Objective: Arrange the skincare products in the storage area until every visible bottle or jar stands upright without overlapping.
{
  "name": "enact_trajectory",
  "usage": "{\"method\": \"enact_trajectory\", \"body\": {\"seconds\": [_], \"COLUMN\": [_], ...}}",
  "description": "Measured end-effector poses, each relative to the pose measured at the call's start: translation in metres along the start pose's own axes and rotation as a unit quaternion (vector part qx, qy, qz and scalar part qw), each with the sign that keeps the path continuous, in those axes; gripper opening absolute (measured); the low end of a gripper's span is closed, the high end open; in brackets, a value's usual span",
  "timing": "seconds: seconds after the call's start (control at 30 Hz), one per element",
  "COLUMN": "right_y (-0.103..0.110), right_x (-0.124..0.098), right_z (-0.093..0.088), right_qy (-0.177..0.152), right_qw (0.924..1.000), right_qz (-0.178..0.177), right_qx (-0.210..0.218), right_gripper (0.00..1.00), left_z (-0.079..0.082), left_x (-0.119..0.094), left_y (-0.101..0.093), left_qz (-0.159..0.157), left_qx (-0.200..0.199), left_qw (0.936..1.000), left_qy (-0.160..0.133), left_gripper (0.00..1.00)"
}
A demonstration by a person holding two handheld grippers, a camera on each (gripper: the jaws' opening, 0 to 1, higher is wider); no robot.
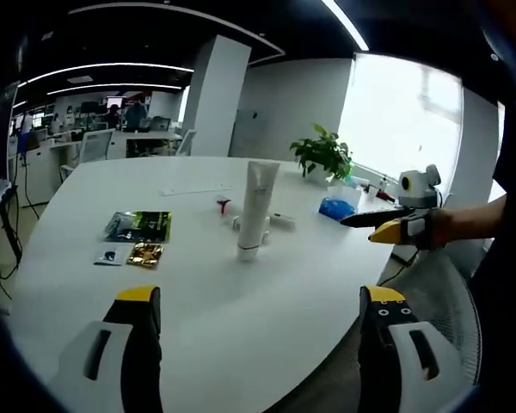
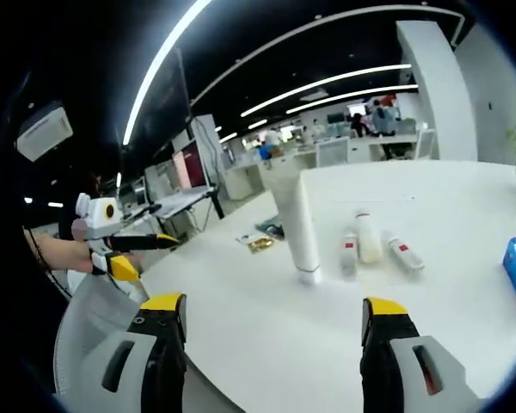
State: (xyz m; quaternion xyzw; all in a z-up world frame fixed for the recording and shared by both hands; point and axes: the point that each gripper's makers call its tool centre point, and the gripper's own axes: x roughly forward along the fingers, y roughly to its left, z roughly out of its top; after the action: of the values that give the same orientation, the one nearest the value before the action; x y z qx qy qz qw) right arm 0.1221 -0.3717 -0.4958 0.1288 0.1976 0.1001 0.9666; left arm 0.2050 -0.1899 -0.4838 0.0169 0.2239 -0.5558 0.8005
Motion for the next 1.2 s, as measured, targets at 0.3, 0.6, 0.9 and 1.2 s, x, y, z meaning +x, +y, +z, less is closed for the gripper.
{"method": "enact_trajectory", "body": {"seconds": [0.3,0.6,0.9,1.2], "right_y": [-0.010,-0.043,-0.055,-0.074], "right_x": [-0.002,-0.004,0.018,0.049], "right_z": [0.001,0.028,0.032,0.039], "right_qy": [0.009,0.012,0.087,0.131], "right_qw": [0.9998,0.9980,0.9945,0.9892], "right_qz": [-0.018,-0.057,-0.055,-0.051], "right_qx": [-0.005,0.026,0.022,0.042], "right_gripper": [0.87,0.76,0.69,0.66], "left_z": [-0.002,0.000,0.001,0.005], "left_x": [0.000,-0.003,-0.004,-0.006], "left_y": [0.004,0.012,0.019,0.025], "left_qz": [0.007,0.020,0.023,0.036], "left_qx": [0.011,0.028,0.031,0.009], "left_qw": [0.9999,0.9992,0.9989,0.9985], "left_qy": [0.000,-0.017,-0.026,-0.039], "left_gripper": [0.86,0.82,0.85,0.86]}}
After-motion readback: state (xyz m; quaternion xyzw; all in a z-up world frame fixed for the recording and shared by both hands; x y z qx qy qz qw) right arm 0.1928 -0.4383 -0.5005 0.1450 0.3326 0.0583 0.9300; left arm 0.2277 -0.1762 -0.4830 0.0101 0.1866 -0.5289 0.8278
